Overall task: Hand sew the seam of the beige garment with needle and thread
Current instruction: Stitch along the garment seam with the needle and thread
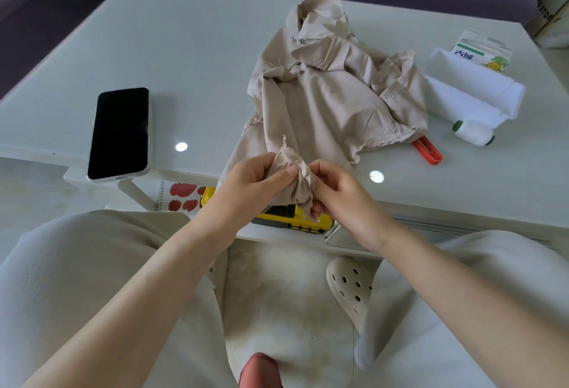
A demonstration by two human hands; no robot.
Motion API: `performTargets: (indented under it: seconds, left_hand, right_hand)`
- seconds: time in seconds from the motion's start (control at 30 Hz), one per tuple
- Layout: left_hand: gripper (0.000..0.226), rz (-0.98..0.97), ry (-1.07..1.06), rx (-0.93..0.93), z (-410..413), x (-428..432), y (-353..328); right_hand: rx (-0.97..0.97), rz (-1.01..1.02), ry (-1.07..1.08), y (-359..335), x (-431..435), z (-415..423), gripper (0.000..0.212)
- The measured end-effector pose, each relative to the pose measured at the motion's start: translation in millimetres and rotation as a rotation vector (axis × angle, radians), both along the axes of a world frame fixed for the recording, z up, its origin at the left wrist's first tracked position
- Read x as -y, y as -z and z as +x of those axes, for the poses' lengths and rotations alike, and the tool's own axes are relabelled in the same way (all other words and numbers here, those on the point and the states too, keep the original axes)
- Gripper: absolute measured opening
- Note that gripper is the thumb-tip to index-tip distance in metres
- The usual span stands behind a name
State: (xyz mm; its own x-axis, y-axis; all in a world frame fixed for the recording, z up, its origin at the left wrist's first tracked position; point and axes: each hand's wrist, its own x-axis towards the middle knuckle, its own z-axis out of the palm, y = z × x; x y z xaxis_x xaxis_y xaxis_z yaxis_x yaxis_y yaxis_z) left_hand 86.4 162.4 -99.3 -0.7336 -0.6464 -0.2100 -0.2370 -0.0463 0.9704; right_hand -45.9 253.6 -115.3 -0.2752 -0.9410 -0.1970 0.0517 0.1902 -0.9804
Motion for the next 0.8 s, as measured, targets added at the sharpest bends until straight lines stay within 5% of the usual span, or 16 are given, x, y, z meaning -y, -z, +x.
performTargets:
  seconds: [0.8]
  left_hand:
    - [0.027,0.013,-0.081,0.069,-4.5,-1.4,6.3]
  right_hand:
    - [-0.006,0.011,0.263,5.2,3.7,-2.9,0.007]
